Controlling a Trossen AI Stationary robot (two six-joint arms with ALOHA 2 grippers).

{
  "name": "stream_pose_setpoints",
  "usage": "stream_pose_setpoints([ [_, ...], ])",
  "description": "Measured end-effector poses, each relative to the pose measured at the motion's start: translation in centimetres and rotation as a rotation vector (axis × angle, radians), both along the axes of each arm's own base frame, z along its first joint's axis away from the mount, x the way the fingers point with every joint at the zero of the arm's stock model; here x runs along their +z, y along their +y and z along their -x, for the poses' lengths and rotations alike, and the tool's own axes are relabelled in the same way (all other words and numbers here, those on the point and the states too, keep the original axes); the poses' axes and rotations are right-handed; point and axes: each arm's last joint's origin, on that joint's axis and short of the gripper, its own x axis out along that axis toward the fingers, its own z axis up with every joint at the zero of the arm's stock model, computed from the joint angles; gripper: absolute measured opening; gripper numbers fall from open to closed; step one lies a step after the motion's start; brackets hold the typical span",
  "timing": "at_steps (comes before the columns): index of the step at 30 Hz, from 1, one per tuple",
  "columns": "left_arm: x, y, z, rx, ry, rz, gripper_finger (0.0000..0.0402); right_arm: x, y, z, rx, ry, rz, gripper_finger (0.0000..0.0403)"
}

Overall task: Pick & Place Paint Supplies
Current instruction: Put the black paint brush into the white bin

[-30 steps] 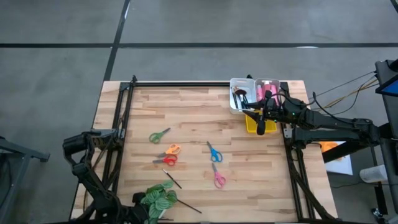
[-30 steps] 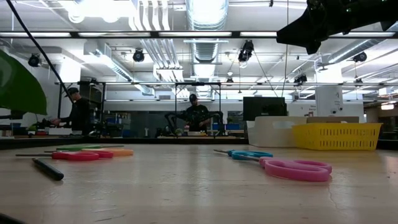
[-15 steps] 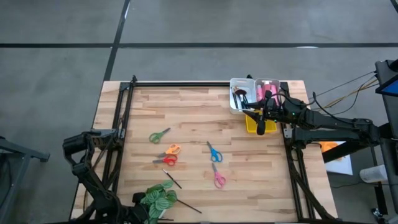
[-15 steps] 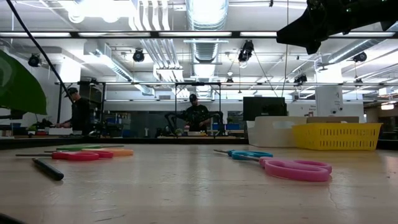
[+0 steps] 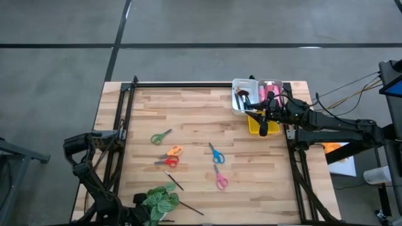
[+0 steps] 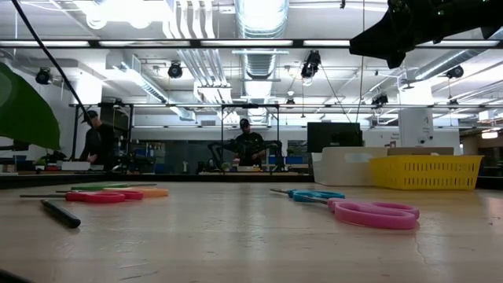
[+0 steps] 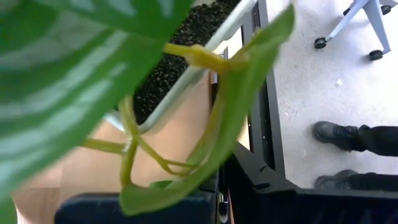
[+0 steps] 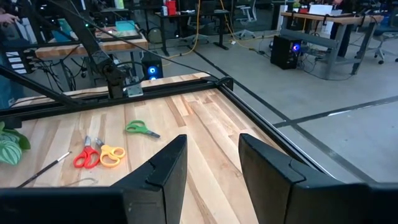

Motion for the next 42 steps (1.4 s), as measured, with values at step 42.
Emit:
stream_pose_setpoints([
  [42,-0.49,-0.14,-0.03,0.008,0.006,0.015,0.0063,0.00,0.00,0.00,0.000,0.000,0.000,0.0144],
])
